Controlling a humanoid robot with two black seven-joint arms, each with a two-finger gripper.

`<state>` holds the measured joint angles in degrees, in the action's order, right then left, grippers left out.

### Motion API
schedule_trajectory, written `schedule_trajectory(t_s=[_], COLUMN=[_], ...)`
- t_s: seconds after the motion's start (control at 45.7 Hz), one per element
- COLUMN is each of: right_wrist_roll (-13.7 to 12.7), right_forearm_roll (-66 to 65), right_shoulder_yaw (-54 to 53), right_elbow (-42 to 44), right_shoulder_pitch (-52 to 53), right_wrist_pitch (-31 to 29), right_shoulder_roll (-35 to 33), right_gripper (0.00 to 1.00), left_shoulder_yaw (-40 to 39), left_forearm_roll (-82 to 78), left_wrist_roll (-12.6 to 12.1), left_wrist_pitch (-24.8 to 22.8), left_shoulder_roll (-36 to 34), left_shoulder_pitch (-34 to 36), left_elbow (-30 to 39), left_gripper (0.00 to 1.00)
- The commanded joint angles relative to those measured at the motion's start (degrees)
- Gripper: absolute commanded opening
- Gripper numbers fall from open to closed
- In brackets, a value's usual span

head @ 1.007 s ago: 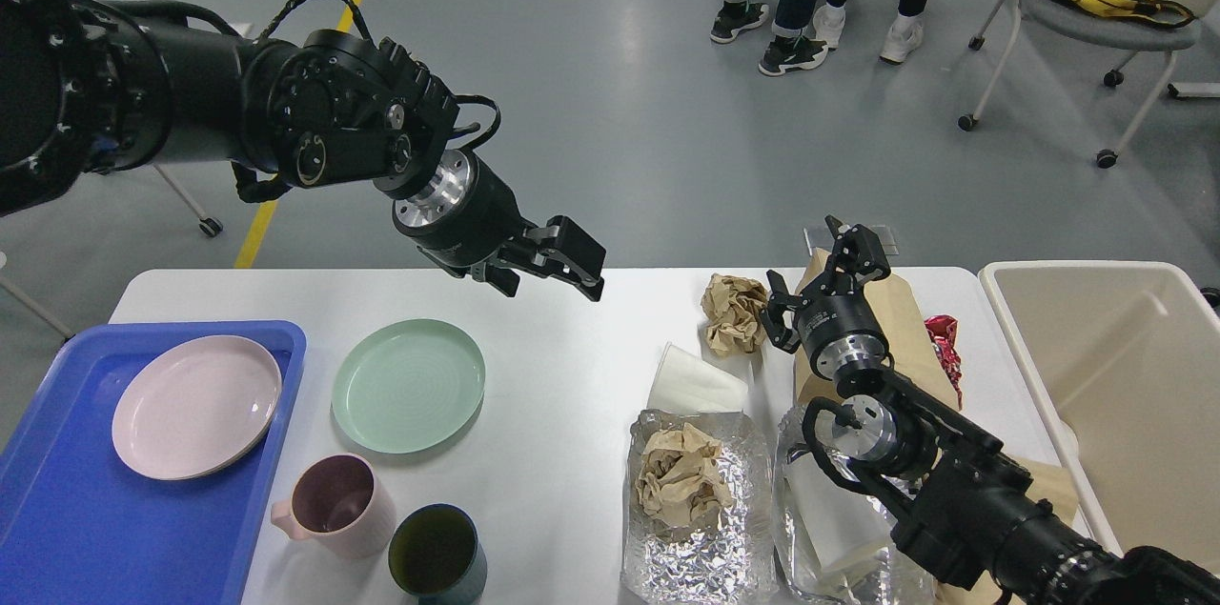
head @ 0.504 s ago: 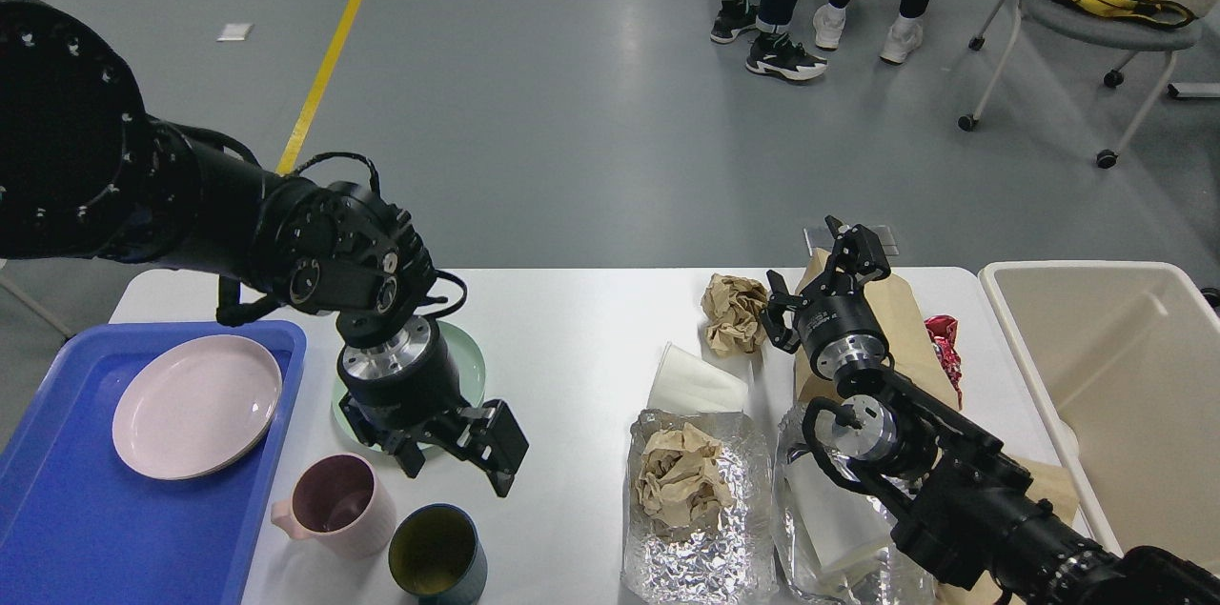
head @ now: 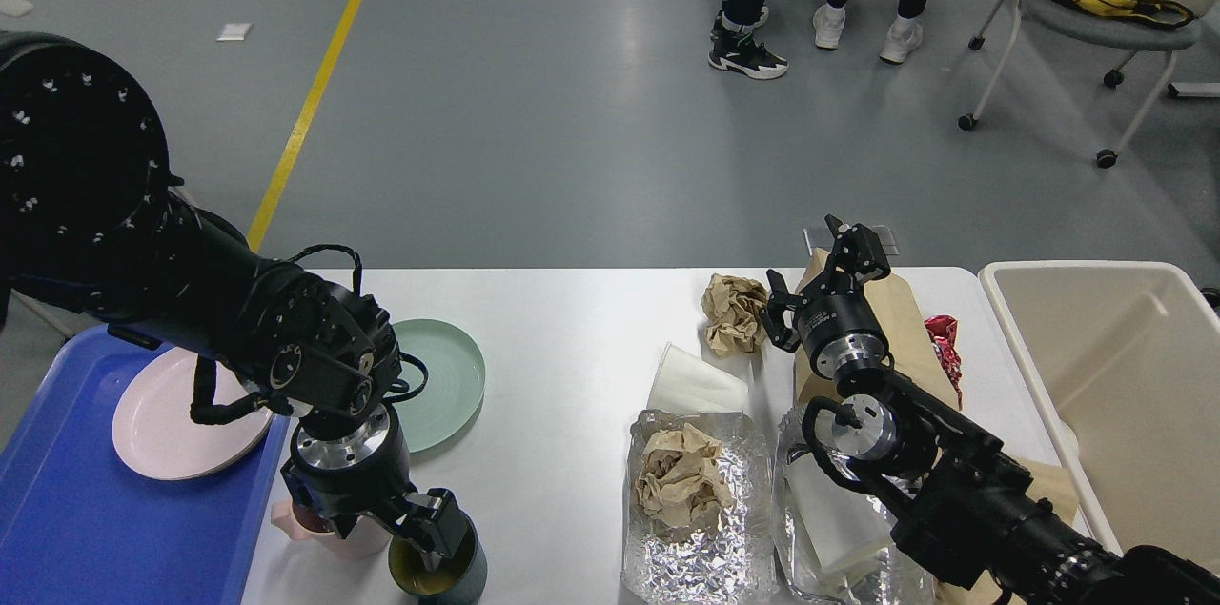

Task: Tidy desktop
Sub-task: 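Lower the left gripper onto the dark green cup and grasp it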

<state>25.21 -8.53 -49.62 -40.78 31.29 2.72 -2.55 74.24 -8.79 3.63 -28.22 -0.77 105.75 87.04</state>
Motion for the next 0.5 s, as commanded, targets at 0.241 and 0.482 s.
schedule_trajectory(t_s=[0.241,0.482], right_wrist_roll=[0.0,-0.1], right_forearm_roll=[0.0,0.0], right_shoulder_yaw=[0.1,0.0], right_elbow=[0.0,0.0], right_shoulder_pitch=[0.0,0.0], right_wrist_pitch=[0.0,0.0], right_shoulder_roll=[0.0,0.0], right_gripper=[1.00,1.00], left_shoulder_yaw=[1.3,1.3], left_forearm_roll=[7.2,9.3], left_wrist_roll=[-4.4,-4.7], left_wrist_pitch=[12.9,14.4], left_shoulder_roll=[0.2,1.1], left_shoulder_pitch=[-4.6,-6.3], left_elbow=[3.2,3.6], left_gripper=[0.93,0.93])
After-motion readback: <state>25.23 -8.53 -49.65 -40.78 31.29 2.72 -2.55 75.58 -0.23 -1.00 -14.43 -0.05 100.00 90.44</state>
